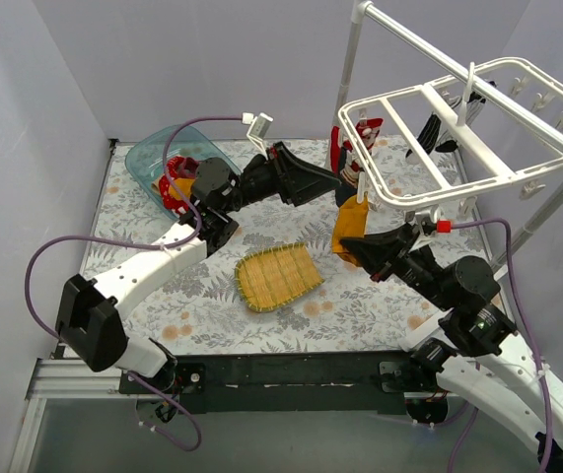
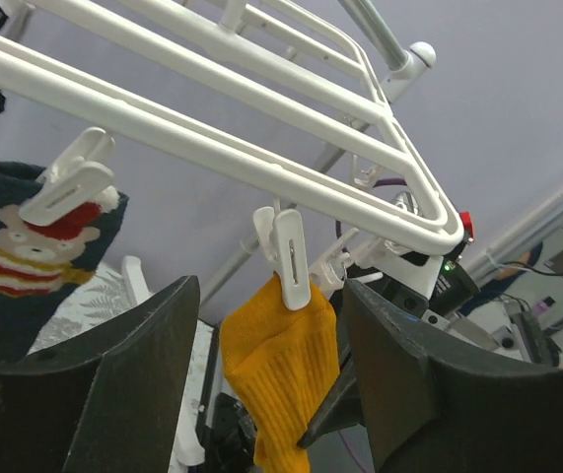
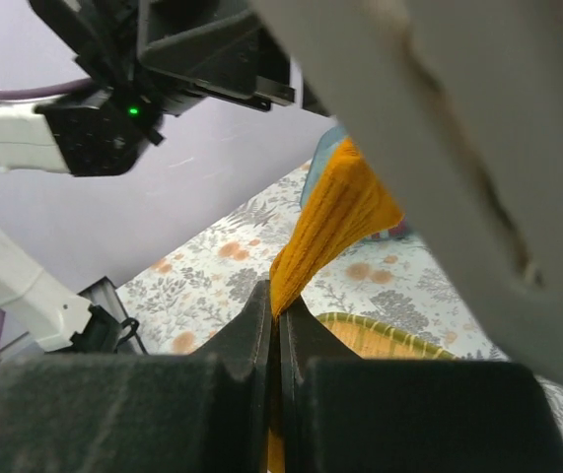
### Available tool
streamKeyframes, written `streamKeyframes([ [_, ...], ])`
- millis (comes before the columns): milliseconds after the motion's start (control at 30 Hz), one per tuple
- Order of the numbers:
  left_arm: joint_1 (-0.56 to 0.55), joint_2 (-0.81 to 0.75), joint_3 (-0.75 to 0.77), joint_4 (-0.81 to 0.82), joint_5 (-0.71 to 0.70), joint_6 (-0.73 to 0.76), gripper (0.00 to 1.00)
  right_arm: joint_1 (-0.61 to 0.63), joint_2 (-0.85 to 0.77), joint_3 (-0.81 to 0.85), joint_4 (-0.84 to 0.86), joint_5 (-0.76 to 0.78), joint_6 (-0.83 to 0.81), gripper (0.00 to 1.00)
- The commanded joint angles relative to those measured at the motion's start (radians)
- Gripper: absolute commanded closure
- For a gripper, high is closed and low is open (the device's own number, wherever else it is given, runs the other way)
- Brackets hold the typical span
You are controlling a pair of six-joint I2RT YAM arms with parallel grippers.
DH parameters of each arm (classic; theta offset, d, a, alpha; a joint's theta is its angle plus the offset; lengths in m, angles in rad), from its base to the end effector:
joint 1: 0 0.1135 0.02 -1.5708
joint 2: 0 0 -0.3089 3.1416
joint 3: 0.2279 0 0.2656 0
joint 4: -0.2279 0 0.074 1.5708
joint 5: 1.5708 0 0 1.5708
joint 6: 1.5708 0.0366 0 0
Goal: Remove the socks clipped to the hanger
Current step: Remove the sock from the hanger.
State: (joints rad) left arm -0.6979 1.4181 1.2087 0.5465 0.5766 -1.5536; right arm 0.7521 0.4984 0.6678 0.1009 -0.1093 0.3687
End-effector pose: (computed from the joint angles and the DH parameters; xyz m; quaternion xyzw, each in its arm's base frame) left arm 0.2457 -0.2321 0.4583 -0.0191 0.6008 -0.7767 0.1882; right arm 0.0703 0.0712 0.3934 -0.1578 0.5851 0.4504 0.6556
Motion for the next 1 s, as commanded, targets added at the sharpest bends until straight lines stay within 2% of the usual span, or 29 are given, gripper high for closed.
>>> streamKeyframes([
  [0,0.014,0.025,-0.012,0.196,0.129,-0.128,0.40,0.001,0.012,0.019,0.071,-0.093,0.071,0.99],
  [267,0.014,0.096,0.017,0.267,0.173,-0.207,0.38,0.001,0.014,-0.014,0.151,-0.136,0.142,0.99],
  [633,-0.021,0.194,0.083,0.328,0.207,-0.304,0.37,0.001,0.023,-0.019,0.166,-0.139,0.156,0.99],
  [967,-0.028,0.228,0.106,0.450,0.210,-0.404,0.36,0.001,0.020,-0.017,0.158,-0.132,0.157,0.99],
])
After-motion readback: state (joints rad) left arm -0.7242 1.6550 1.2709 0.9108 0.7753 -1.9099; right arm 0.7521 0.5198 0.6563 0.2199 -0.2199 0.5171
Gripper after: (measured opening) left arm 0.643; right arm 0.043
